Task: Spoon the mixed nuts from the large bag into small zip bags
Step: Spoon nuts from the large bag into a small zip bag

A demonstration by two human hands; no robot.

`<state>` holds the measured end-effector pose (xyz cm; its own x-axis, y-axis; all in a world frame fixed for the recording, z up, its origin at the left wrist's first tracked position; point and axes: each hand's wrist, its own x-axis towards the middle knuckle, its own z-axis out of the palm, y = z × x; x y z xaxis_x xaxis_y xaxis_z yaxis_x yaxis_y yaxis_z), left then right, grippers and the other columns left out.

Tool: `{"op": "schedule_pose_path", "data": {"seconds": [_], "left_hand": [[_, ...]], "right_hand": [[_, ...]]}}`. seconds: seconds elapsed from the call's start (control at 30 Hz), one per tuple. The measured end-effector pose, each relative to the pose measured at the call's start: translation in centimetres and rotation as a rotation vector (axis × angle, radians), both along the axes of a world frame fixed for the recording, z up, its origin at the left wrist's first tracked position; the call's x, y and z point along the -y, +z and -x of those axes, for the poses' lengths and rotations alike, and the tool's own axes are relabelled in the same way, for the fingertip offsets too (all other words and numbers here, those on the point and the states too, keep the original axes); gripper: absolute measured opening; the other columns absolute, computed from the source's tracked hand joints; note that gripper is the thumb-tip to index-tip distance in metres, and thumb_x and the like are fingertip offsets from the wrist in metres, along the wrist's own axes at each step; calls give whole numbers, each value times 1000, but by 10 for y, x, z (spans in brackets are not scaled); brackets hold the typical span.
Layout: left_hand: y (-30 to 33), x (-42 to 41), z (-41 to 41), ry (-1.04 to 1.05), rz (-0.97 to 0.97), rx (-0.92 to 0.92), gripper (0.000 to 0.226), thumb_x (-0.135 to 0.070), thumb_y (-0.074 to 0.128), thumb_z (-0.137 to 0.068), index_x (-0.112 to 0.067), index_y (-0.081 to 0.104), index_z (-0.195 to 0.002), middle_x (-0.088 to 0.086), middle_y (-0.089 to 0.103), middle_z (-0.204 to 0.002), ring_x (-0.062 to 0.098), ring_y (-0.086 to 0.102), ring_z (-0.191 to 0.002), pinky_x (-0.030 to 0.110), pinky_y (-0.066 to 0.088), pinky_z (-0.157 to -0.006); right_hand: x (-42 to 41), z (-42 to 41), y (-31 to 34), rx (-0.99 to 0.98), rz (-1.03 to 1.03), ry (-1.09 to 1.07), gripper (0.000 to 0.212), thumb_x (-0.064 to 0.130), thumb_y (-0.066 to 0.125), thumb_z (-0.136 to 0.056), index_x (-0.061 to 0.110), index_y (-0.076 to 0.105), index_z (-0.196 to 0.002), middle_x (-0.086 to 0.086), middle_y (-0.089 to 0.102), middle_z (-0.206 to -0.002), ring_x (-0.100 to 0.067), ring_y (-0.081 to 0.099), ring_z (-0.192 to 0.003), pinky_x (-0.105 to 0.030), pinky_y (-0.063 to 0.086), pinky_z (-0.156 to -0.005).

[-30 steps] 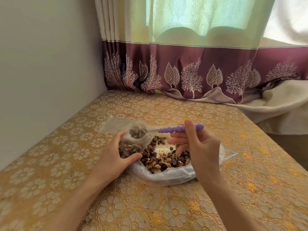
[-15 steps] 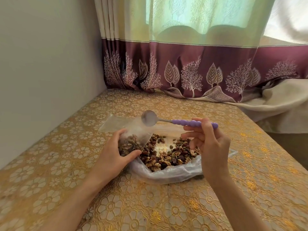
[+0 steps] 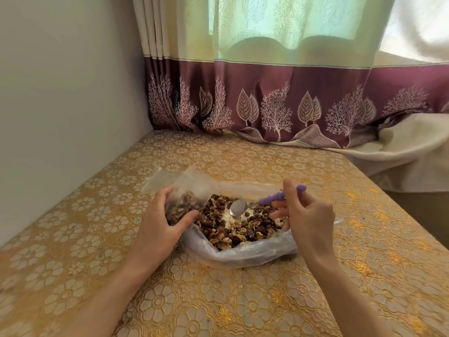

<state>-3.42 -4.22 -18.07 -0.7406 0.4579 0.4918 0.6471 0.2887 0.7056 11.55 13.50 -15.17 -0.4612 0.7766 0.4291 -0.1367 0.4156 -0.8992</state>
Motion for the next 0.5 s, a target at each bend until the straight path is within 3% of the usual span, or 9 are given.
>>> {"op": "schedule_pose_path", "data": {"seconds": [0.1,0.23,0.37,0.5], "left_hand": [[0,1,0,4,-8,9,77,-52,63,-67,-18,42,-133,-2,54,-123,10,53,-107,14,42,-82],[3,2,-2,21,-13,19,77,-53,62,-68,-18,40,-133,-1,56,-124,14,55,-109,33,47,-93],[3,2,-3,30,-11,8,74,-53,61,-68,-21,40,-131,-2,56,-123,13,55,-106,28,46,-89],[3,4,-2,26,-5,16,74,-53,62,-69,-20,41,-132,-1,56,-123,15,55,-107,35,48,-92]], "right_hand": [[5,2,-1,47,12,55,39,37,53,-93,17,72,-66,7,74,-70,-18,68,-56,-24,45,-48],[12,4,0,88,133,220,34,39,58,-88,19,77,-67,0,74,-73,-16,66,-54,-18,41,-40],[20,5,2,152,210,337,24,45,60,-78,32,78,-69,-1,75,-77,-13,65,-54,-17,40,-38],[19,6,2,126,323,305,32,30,57,-92,27,78,-68,-5,75,-76,-11,66,-57,-15,42,-41]]}}
